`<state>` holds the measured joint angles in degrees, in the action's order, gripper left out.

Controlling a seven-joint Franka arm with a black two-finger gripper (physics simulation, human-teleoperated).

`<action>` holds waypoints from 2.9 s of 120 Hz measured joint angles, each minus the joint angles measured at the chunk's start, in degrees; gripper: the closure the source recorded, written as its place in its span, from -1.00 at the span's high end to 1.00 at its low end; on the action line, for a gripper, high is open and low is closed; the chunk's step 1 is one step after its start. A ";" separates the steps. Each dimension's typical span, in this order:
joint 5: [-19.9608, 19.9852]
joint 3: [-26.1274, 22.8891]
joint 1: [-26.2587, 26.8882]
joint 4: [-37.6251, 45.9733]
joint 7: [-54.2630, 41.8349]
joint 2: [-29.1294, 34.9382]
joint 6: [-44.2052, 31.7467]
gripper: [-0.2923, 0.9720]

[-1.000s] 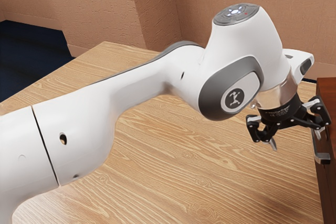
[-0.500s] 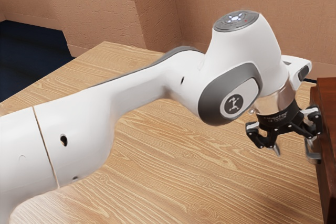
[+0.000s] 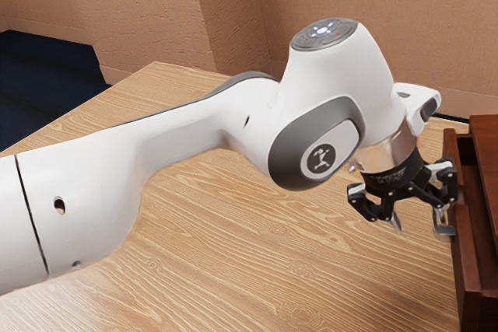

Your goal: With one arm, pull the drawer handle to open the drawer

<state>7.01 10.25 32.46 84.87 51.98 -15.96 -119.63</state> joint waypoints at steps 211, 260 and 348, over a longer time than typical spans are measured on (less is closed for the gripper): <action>-5.81 0.91 0.05 14.50 4.10 11.39 -2.50 0.01; -6.91 2.08 -0.62 17.52 4.28 14.39 -2.52 0.01; -8.28 2.15 -2.90 25.25 4.76 20.52 -4.17 0.00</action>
<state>-1.28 12.40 29.56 110.12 56.74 4.55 -123.79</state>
